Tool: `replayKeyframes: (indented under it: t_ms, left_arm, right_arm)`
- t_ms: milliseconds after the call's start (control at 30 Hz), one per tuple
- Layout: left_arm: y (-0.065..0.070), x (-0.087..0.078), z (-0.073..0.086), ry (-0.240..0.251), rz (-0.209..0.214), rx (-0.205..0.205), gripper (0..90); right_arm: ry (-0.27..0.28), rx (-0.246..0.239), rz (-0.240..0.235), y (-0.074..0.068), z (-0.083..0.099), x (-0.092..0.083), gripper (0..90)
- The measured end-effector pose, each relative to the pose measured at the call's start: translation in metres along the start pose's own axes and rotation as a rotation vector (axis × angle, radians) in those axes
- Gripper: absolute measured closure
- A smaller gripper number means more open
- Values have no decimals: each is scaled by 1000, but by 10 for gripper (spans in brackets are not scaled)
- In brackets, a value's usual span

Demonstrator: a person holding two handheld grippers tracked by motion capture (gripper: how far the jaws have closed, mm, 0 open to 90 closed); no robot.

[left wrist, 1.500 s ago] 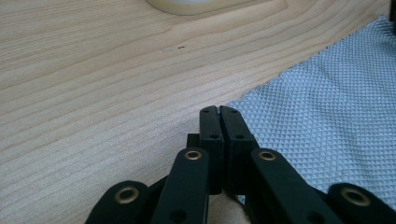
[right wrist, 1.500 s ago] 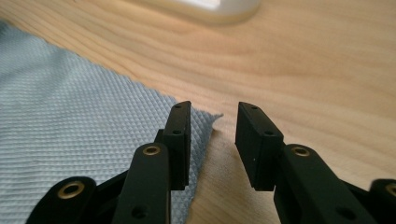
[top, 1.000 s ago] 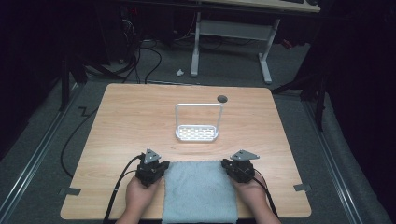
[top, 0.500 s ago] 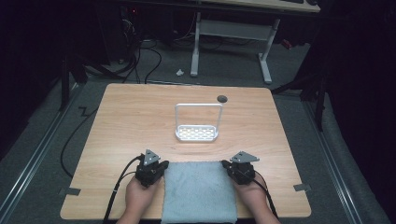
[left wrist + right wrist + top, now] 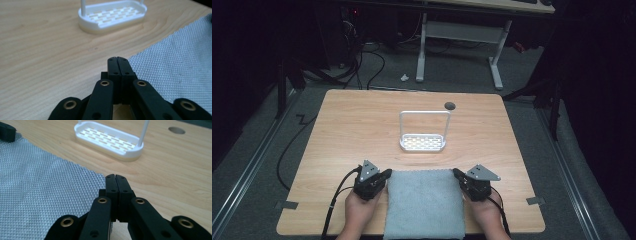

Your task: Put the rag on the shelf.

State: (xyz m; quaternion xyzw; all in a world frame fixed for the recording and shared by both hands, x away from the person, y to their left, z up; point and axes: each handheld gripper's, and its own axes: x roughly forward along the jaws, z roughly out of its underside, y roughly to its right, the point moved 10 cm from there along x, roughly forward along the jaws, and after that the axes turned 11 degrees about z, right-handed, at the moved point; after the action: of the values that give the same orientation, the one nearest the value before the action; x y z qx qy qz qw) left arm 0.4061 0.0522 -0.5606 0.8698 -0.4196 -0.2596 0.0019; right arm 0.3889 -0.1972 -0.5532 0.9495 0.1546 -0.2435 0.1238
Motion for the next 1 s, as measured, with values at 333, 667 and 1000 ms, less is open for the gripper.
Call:
replayKeyframes:
  t_ms: [333, 667, 1000]
  left_arm:
    - [7, -24, -44, 121, -11, 39, 899]
    - [15, -40, -79, 205, -16, 83, 898]
    - [18, -50, -109, 284, -29, 127, 899]
  right_arm:
    - [139, 18, 19, 6, -32, -21, 900]
    - [218, 21, 43, 12, -58, -32, 900]
    - [296, 30, 65, 20, -90, -40, 900]
